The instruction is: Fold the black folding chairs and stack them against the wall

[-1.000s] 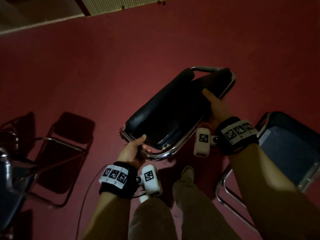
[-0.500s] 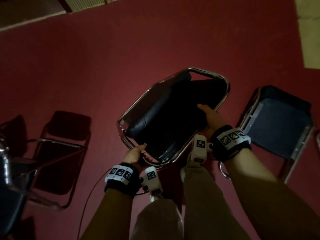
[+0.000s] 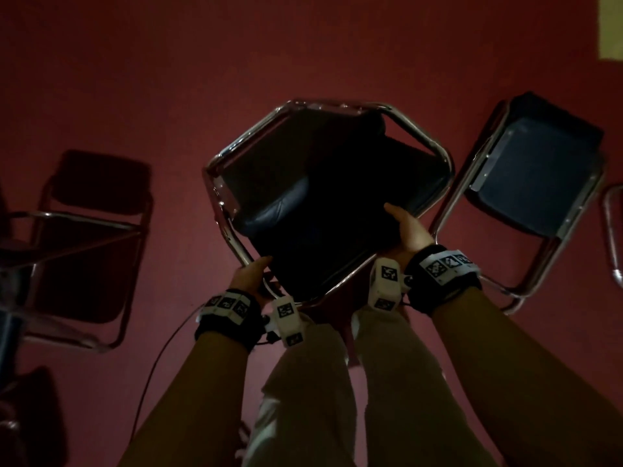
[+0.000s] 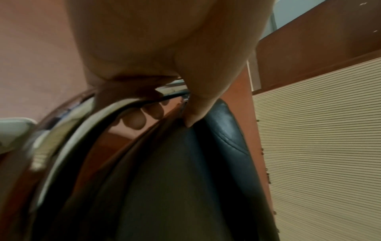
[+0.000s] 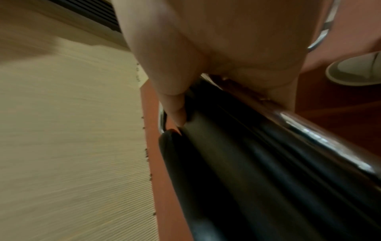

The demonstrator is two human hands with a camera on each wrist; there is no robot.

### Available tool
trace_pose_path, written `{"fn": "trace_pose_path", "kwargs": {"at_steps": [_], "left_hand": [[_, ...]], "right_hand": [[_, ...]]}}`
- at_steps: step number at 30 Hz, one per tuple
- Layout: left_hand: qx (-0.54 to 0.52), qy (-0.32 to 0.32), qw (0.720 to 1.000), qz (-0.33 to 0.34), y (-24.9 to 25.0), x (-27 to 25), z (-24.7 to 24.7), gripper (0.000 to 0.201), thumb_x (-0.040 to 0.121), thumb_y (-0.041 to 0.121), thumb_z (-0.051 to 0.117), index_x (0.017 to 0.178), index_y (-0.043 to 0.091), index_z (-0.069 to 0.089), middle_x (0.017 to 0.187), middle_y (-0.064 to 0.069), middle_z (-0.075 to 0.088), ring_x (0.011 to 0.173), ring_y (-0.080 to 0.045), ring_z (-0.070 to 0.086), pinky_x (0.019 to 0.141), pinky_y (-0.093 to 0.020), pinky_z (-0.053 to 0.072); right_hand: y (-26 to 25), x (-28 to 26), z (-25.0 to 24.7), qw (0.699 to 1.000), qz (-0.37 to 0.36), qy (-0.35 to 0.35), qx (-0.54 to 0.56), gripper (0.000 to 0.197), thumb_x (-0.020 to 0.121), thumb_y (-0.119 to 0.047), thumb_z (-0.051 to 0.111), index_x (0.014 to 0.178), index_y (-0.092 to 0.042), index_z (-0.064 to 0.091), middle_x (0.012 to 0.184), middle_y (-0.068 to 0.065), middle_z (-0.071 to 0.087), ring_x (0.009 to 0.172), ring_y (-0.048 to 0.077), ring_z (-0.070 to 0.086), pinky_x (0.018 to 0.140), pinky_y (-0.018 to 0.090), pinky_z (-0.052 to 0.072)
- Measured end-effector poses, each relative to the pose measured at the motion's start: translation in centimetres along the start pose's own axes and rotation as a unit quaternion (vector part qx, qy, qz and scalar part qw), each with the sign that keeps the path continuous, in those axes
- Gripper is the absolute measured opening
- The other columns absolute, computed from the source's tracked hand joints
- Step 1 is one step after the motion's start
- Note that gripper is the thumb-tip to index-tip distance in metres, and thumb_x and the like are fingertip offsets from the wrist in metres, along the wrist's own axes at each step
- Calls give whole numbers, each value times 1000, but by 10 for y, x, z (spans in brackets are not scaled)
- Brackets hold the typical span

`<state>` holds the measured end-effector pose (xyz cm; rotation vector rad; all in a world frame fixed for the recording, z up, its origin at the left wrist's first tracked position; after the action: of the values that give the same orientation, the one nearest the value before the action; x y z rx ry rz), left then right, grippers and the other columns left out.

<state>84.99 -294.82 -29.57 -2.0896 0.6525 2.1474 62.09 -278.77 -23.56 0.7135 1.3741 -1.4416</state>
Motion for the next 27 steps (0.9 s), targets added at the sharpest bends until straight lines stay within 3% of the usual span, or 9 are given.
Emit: {"fn": "trace_pose_path", "kwargs": {"at_steps": [3, 6, 8, 10, 15, 19, 22, 24, 27], "left_hand": [[0, 20, 1000, 11, -33, 16, -3, 41, 86, 19, 69, 123, 2, 61, 92, -15, 63, 68, -27, 55, 73, -45, 46], [14, 34, 999, 32, -70, 34, -2, 37, 89, 13, 67, 121, -5, 60, 92, -17, 64, 67, -27, 57, 70, -42, 49], [32, 43, 998, 40, -90, 44, 0, 33, 89, 11, 66, 116, -7, 59, 85, -16, 63, 64, -25, 61, 68, -40, 53], [36, 65, 996, 40, -113, 61, 2, 47, 84, 15, 69, 120, -11, 56, 83, -16, 61, 64, -27, 61, 68, -42, 54], [0, 104, 993, 52, -169, 109, 12, 41, 92, 19, 64, 126, -3, 56, 94, -22, 63, 73, -30, 63, 72, -50, 54], [-3, 105, 992, 65, -213, 146, 21, 16, 99, 17, 58, 105, 1, 59, 98, -24, 62, 87, -34, 61, 90, -56, 51], [16, 129, 988, 83, -238, 175, 19, 23, 98, 17, 60, 113, 0, 57, 94, -20, 62, 83, -31, 60, 82, -49, 51], [38, 145, 985, 89, -252, 193, 17, 9, 99, 17, 58, 101, 8, 55, 85, -15, 61, 74, -28, 60, 76, -43, 50], [67, 164, 979, 100, -270, 223, 8, 11, 100, 17, 55, 91, 16, 50, 77, -9, 59, 68, -24, 58, 70, -37, 48]], "right_hand": [[28, 18, -28, 999, 30, -3, 11, 40, 98, -34, 54, 130, -10, 58, 118, 12, 67, 101, 29, 64, 77, 42, 53], [55, 40, -58, 998, 65, 8, 24, 47, 97, -35, 55, 137, -11, 55, 135, 11, 60, 119, 30, 59, 85, 42, 54], [69, 52, -76, 996, 78, 3, 31, 45, 98, -35, 55, 135, -10, 57, 134, 14, 60, 121, 32, 58, 90, 43, 52], [80, 65, -96, 995, 90, -7, 30, 39, 98, -34, 55, 128, -11, 60, 128, 16, 63, 117, 32, 59, 94, 45, 50], [109, 105, -149, 994, 107, 10, 8, 45, 94, -34, 63, 131, -10, 59, 128, 17, 62, 115, 35, 60, 93, 49, 51], [133, 141, -185, 988, 154, 18, -7, 34, 95, -40, 61, 105, -8, 64, 97, 17, 67, 92, 33, 62, 71, 45, 51], [159, 167, -207, 984, 179, 13, -18, 44, 94, -44, 61, 120, -9, 62, 106, 17, 69, 95, 34, 63, 68, 44, 56], [178, 186, -222, 983, 178, 21, -26, 36, 94, -43, 60, 108, -10, 65, 93, 15, 73, 91, 31, 66, 59, 37, 59], [205, 212, -238, 983, 177, 29, -41, 32, 93, -42, 62, 104, -12, 66, 90, 12, 75, 92, 28, 68, 63, 35, 57]]}}
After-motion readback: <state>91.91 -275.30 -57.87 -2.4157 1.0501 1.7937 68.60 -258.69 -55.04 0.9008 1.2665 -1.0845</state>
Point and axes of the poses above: each hand's wrist, its own x-axis towards the middle knuckle, its own z-axis out of the palm, y = z × x, the point moved 2 cm from there along x, towards the middle knuckle
